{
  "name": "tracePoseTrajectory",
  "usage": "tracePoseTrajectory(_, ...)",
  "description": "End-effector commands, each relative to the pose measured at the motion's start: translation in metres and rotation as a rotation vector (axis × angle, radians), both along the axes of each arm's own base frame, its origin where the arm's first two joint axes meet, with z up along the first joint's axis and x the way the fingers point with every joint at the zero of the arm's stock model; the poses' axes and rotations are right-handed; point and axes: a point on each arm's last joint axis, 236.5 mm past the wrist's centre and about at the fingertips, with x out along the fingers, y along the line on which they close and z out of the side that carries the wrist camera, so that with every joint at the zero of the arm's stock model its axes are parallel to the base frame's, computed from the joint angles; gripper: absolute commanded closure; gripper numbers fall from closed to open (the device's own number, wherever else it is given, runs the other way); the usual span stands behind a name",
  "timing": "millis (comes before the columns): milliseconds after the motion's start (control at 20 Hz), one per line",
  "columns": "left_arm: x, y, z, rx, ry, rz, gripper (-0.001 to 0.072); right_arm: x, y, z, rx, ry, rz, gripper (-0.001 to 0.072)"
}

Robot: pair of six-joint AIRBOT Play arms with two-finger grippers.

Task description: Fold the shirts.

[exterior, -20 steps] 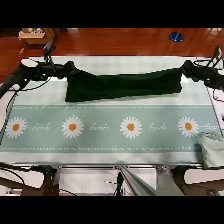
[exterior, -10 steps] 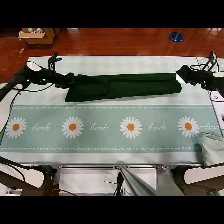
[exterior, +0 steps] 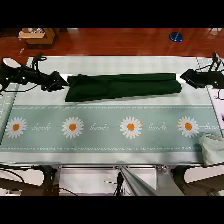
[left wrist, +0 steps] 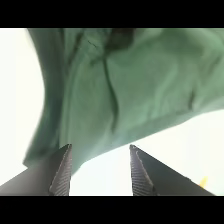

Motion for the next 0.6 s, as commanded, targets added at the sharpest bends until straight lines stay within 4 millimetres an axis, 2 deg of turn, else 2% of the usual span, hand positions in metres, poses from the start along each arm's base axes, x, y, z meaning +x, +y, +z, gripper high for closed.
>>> tracePoseTrajectory(0,-0.007,-0.002,0.013,-0.004,0.001,-0.011,0.0266,-0.018,0.015,-0.025,0.127,0.114,0.002,0.0111)
tracePoseTrajectory(150,-0.007,-0.006,0.013,-0.004,-0.001,-0.021,0.0266,-0.012,0.030,-0.039,0.187,0.123,-0.008,0.0119)
tracePoseTrajectory(200,-0.006,-0.007,0.013,-0.002,-0.006,-0.019,0.0267,-0.009,0.036,-0.042,0.190,0.125,-0.006,0.0144)
tracePoseTrajectory(250,-0.005,-0.009,0.014,-0.008,-0.009,-0.019,0.0266,-0.006,0.044,-0.042,0.192,0.121,0.004,0.0295)
tracePoseTrajectory(300,-0.004,-0.012,0.016,-0.019,-0.011,-0.018,0.0267,-0.002,0.052,-0.039,0.200,0.111,0.012,0.0487)
tracePoseTrajectory(350,-0.003,-0.015,0.019,-0.038,-0.014,-0.014,0.0327,0.002,0.060,-0.031,0.213,0.088,0.036,0.0647)
tracePoseTrajectory(400,-0.003,-0.020,0.024,-0.067,-0.015,-0.010,0.0442,0.004,0.065,-0.019,0.212,0.062,0.091,0.0686)
tracePoseTrajectory(500,-0.001,-0.035,0.040,-0.159,-0.024,0.000,0.0666,0.002,0.067,0.017,0.155,0.002,0.209,0.0694)
tracePoseTrajectory(550,0.003,-0.044,0.054,-0.218,-0.042,0.013,0.0667,-0.001,0.066,0.040,0.129,-0.025,0.235,0.0694)
